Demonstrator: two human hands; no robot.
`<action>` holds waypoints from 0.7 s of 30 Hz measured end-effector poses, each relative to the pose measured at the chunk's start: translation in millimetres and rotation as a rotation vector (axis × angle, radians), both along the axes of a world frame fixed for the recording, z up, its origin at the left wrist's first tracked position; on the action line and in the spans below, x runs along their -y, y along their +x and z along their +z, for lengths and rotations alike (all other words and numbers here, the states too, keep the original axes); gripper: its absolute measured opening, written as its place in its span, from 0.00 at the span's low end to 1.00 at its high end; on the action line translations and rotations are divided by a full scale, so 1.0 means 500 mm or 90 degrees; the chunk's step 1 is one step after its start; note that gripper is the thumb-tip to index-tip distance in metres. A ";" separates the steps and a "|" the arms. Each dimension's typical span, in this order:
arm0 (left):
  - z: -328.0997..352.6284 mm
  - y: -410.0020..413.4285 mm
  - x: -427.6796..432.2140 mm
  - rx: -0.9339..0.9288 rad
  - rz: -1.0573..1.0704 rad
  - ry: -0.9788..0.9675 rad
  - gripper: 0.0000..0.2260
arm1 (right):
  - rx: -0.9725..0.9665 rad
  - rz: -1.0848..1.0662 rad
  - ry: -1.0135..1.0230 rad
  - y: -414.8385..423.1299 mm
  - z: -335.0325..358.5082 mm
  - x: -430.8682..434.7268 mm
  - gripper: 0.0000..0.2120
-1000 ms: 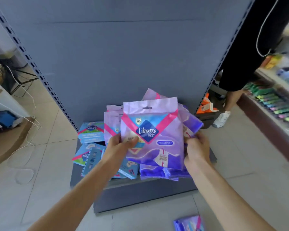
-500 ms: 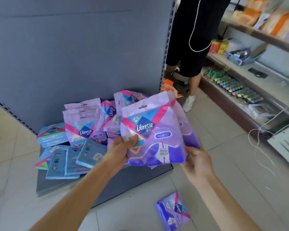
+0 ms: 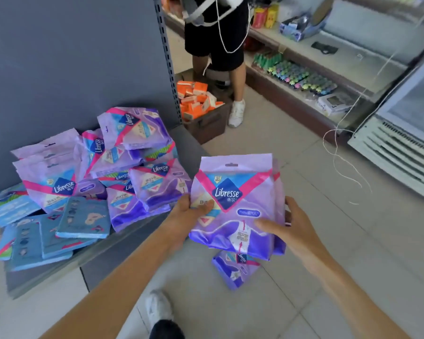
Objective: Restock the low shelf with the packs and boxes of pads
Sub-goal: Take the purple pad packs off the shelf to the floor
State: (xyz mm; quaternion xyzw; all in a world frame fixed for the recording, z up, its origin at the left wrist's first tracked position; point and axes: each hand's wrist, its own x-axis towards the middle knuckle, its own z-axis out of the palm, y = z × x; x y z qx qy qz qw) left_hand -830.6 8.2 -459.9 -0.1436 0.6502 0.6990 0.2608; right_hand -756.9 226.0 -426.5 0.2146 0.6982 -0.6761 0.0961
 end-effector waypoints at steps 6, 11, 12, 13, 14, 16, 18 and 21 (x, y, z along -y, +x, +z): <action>-0.150 0.068 -0.065 0.029 -0.174 -0.127 0.20 | 0.137 -0.134 -0.017 0.174 -0.221 -0.014 0.38; -0.317 0.112 -0.038 0.063 -0.329 -0.190 0.20 | 0.239 -0.321 -0.141 0.281 -0.368 0.095 0.36; -0.351 0.118 -0.024 0.072 -0.358 -0.218 0.19 | 0.254 -0.346 -0.150 0.296 -0.400 0.121 0.40; -0.386 0.123 -0.006 0.083 -0.386 -0.245 0.18 | 0.270 -0.370 -0.161 0.310 -0.435 0.147 0.43; -0.422 0.124 0.013 0.089 -0.416 -0.265 0.17 | 0.288 -0.387 -0.169 0.316 -0.468 0.172 0.44; -0.495 0.120 0.048 0.100 -0.470 -0.295 0.17 | 0.315 -0.403 -0.190 0.318 -0.540 0.214 0.42; -0.565 0.115 0.082 0.108 -0.498 -0.318 0.18 | 0.327 -0.395 -0.223 0.311 -0.610 0.252 0.36; -0.657 0.118 0.120 0.125 -0.511 -0.345 0.19 | 0.351 -0.394 -0.249 0.306 -0.702 0.294 0.24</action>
